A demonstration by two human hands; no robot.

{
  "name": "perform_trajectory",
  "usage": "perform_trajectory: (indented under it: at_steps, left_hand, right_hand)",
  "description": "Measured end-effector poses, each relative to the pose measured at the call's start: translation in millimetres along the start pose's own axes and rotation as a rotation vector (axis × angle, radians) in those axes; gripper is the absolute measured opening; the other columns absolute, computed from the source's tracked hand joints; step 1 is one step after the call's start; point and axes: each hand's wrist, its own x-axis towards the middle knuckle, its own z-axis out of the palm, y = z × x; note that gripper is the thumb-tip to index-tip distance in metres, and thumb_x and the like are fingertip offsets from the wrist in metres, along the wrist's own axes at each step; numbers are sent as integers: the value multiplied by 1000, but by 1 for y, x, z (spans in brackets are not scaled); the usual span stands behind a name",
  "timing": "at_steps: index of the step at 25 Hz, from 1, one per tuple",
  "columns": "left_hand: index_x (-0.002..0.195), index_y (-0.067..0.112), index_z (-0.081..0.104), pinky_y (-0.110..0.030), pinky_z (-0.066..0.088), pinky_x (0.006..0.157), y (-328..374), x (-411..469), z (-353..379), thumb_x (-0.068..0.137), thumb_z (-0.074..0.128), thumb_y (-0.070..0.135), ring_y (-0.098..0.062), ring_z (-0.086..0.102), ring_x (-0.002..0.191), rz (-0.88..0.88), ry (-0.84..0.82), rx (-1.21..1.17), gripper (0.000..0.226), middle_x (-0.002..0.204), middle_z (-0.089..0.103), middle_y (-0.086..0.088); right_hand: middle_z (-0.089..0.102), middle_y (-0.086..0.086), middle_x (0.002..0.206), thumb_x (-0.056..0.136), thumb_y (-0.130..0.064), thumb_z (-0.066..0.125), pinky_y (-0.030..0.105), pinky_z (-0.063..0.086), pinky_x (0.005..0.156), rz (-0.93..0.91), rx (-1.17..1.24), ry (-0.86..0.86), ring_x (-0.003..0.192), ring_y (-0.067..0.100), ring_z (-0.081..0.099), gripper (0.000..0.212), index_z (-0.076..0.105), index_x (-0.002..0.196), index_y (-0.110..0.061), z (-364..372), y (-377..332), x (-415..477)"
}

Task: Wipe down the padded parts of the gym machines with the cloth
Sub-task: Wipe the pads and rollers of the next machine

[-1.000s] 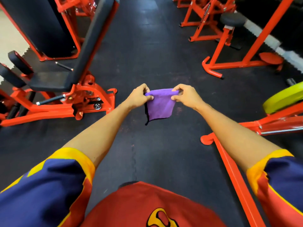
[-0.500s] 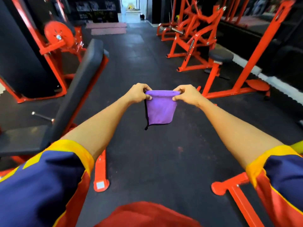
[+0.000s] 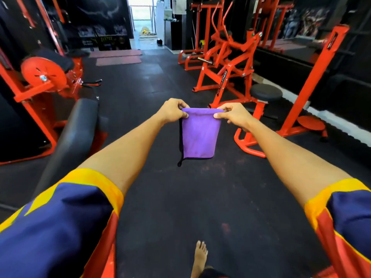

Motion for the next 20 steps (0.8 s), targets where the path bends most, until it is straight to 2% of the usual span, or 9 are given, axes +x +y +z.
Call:
perform_trajectory:
  at_steps: [3,6,10,14,20]
  left_hand:
    - [101,16,76,-3,38,57,-20,92,7,79,81,5,3,55,65,10,-11,5,25,77,66,9]
    - [101,13,76,-5,42,63,-25,149,3,77,80,-1,5,57,65,19,-4,-11,28,80,69,5]
    - [97,13,75,-23,54,75,-35,260,1,75,76,-8,-10,61,72,-21,13,-113,30,78,68,2]
    - [103,4,72,-18,53,58,-54,374,12,78,76,-11,-15,60,73,-29,-39,-266,30,77,64,-4]
    - [102,11,71,-18,54,61,-103,544,26,77,80,-6,-12,66,83,-24,-134,-465,31,90,67,-5]
  right_hand:
    - [69,-6,83,85,-15,81,21,42,59,15,6,9,72,5,56,17,76,101,-16,-14,25,91]
    - [69,-4,85,83,-10,81,20,41,58,18,-4,2,75,7,57,22,75,105,-12,-28,27,149]
    - [69,2,89,82,-6,80,19,43,56,42,-33,29,78,11,59,21,74,99,-16,-51,40,252]
    - [69,2,88,82,-8,80,21,43,57,67,-60,89,74,9,58,19,76,98,-16,-72,66,344]
    - [67,-3,77,82,-5,79,18,43,55,136,-153,122,66,4,57,17,74,91,-18,-87,105,490]
